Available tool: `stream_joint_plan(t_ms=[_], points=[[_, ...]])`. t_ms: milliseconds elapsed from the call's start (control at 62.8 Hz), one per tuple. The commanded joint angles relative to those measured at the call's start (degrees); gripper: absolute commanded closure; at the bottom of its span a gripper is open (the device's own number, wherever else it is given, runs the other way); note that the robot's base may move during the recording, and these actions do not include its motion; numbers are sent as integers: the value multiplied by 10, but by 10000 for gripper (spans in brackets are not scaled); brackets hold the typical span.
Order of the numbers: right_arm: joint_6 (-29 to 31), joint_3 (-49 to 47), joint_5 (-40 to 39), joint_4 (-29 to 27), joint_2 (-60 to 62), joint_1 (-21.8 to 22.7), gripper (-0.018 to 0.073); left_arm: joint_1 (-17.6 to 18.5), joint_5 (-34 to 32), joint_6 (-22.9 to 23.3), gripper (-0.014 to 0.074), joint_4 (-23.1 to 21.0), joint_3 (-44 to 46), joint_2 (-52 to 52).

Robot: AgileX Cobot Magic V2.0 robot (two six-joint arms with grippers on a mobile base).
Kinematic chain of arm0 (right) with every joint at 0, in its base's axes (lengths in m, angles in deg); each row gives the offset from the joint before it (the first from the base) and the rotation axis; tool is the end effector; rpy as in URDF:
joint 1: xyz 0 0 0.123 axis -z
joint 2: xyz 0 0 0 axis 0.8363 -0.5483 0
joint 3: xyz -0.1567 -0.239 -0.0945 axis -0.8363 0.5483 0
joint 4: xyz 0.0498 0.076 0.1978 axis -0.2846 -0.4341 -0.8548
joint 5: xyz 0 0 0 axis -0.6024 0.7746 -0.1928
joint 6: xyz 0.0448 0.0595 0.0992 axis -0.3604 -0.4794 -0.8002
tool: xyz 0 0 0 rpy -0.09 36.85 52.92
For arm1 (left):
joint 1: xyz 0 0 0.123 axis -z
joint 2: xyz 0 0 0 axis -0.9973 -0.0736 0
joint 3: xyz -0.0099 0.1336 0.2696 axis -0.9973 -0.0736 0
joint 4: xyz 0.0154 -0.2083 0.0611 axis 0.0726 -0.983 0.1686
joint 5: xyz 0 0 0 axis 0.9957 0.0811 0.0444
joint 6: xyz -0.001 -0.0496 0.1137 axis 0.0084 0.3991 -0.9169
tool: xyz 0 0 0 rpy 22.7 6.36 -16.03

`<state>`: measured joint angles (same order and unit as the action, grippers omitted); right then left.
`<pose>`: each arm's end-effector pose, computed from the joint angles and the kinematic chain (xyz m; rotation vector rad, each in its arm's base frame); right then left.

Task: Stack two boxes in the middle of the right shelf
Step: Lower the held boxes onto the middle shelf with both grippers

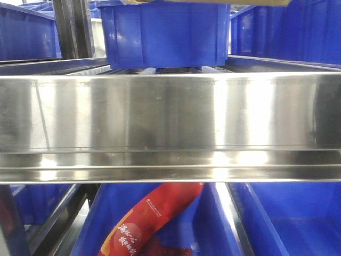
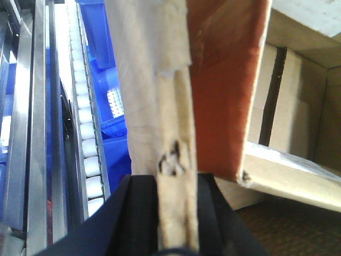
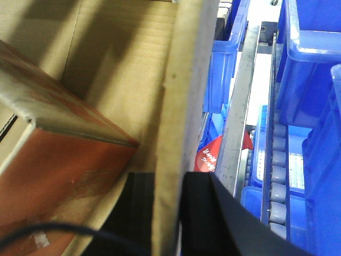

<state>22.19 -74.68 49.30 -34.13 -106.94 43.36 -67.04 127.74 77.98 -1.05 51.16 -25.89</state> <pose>0.2702 0.0867 0.4850 -0.2870 2.0538 0.3637 0.2476 -0.0807 0.4957 0.1546 2.2027 -0.2527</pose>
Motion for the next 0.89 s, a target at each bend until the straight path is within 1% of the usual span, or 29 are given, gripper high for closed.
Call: stream_joint_plan(t_ms=[0, 669, 781, 876], points=[[5, -5, -39, 28, 5, 7, 713, -2, -18, 1, 708, -7, 7, 11], [5, -5, -41, 27, 5, 7, 713, -2, -24, 1, 708, -7, 7, 11], [5, -5, -31, 8, 3, 7, 713, -2, -9, 1, 708, 8, 7, 0], [5, -5, -8, -18, -9, 7, 713, -2, -9, 1, 708, 46, 6, -24]])
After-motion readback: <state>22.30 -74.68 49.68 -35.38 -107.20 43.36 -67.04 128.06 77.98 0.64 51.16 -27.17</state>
